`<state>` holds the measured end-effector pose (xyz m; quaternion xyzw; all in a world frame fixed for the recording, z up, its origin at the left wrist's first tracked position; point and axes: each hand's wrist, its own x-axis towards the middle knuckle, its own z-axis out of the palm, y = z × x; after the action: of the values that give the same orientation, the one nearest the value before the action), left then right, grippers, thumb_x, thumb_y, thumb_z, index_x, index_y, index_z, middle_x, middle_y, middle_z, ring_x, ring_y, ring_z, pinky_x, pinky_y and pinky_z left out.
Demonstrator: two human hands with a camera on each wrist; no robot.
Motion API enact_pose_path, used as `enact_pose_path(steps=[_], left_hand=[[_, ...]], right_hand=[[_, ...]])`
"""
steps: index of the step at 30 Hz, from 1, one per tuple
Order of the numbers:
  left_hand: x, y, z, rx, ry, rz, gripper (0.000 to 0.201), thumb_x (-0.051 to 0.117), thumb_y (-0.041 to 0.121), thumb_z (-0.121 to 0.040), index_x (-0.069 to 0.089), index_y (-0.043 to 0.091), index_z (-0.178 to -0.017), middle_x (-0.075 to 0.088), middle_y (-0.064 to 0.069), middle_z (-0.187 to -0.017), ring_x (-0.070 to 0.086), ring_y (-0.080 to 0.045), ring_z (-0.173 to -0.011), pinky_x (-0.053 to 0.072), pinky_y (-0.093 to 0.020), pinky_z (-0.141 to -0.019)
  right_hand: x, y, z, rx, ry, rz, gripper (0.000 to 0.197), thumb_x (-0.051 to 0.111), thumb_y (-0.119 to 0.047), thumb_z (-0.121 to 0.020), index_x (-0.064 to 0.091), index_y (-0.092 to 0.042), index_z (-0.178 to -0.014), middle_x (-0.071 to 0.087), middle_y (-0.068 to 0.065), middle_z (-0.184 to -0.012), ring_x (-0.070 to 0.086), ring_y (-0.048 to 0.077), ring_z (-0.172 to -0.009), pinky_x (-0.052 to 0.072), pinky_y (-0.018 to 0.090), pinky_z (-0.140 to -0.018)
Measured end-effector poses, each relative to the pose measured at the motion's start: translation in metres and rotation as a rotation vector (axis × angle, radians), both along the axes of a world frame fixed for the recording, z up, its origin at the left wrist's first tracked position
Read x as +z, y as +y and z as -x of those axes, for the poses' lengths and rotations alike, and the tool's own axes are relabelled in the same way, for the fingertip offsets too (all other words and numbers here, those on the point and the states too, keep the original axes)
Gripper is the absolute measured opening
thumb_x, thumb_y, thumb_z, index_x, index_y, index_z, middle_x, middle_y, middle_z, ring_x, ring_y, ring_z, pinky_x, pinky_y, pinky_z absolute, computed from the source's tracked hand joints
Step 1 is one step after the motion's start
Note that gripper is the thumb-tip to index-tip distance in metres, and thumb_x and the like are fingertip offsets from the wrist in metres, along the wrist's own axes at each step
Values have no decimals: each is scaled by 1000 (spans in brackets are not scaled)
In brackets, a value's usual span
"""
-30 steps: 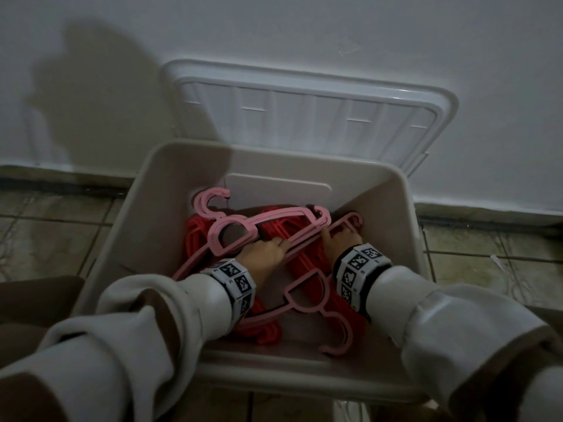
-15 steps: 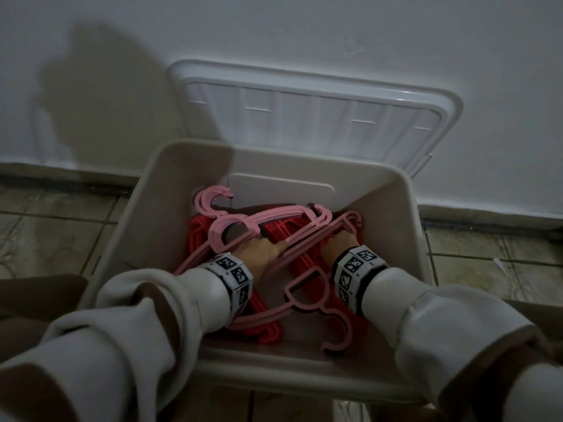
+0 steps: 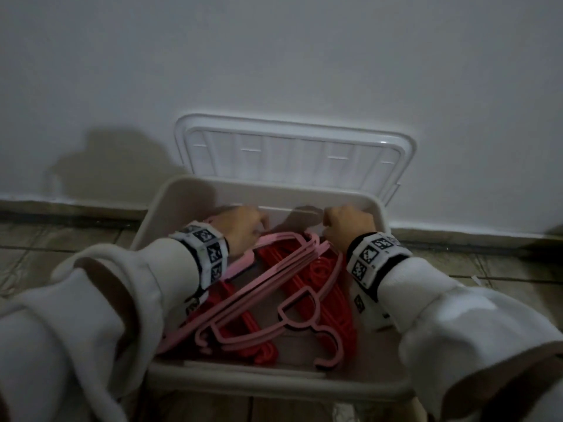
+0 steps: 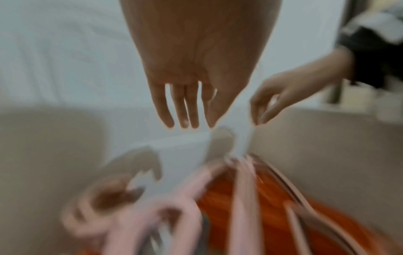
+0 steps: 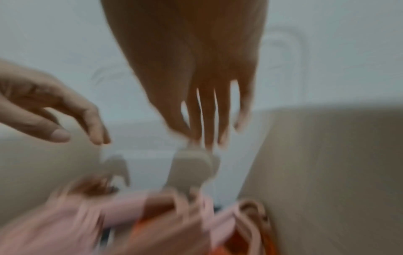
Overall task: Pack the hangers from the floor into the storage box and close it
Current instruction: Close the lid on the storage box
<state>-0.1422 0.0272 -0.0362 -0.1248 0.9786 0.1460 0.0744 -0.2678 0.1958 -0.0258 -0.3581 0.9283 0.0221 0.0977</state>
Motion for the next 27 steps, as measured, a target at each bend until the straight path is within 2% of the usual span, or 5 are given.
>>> enact_pose_path(steps=[9,12,18,22,27], left_hand=[[83,-71,17,406,468,73,36,50,6,-84,50,6,-120,44,-17,-122,41,-32,-114,41,-43,-89],[92,-84,23,521,432,92,42,50,14,-88,42,8,-129,38,-20,-126,39,-36,-115,40,-45,-88],[87,-93,29,595,425,-18,30,49,16,-91,47,11,-120,38,-20,-120,50,-36,-101,38,-36,-85],[84,-104,26,512,430,285,23,55,12,-86,51,13,-109,49,-15,-107,50,-33,-96,36,-38,-76],[85,-118,24,334,352,528,22,60,15,-86,53,6,-105,57,-17,-102,51,-34,-97,34,-41,-78]], right_hand=[[66,8,53,-412,170,826,36,56,-10,-84,42,-10,-117,41,11,-123,52,32,-103,39,33,-68],[78,4,74,-578,6,888,43,54,-18,-88,35,-11,-126,35,17,-129,50,37,-107,43,39,-80],[72,2,101,-882,-346,965,48,50,-39,-89,36,-10,-124,44,22,-128,51,39,-101,46,48,-91],[69,7,110,-953,-479,991,64,56,-50,-79,42,-7,-124,48,22,-121,53,43,-103,49,56,-85],[68,18,114,-835,-449,927,34,53,-30,-88,58,-2,-107,54,16,-94,54,33,-93,53,40,-79]])
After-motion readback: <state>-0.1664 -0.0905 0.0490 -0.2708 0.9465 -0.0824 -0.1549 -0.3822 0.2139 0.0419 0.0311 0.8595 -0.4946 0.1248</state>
